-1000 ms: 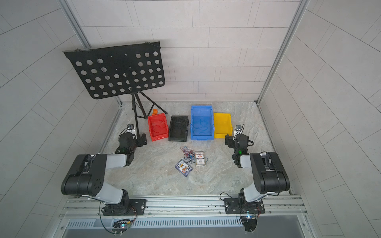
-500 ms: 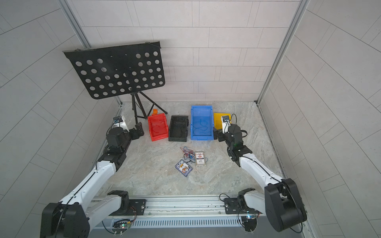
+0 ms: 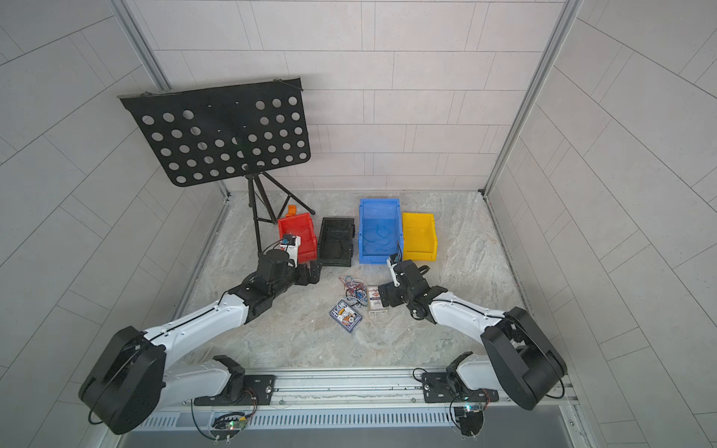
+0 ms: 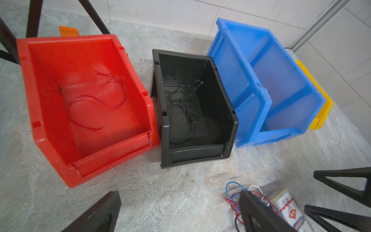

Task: Untangle and sort cables by color
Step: Pick up the distractor from the center of the board.

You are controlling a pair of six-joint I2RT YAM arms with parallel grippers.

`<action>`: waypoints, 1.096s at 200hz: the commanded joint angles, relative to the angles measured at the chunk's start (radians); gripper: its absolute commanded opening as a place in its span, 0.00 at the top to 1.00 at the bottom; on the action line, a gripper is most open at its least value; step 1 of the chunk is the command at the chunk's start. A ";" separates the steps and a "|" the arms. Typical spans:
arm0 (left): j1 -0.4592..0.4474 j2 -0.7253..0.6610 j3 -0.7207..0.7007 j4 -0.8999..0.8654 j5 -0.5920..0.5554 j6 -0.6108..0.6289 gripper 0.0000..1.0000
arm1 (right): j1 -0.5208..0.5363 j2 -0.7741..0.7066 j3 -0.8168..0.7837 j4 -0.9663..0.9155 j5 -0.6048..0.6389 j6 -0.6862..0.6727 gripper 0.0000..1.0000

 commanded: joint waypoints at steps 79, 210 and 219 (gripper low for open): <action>-0.237 -0.172 -0.159 -0.034 -0.191 -0.050 0.00 | 0.147 -0.021 -0.076 0.118 0.007 0.110 0.05; -0.293 -0.379 -0.291 -0.111 -0.216 -0.102 0.00 | 0.170 0.043 -0.009 -0.038 0.102 0.080 0.59; -0.294 -0.357 -0.278 -0.107 -0.214 -0.097 0.00 | 0.166 -0.005 -0.005 -0.071 0.125 0.078 0.60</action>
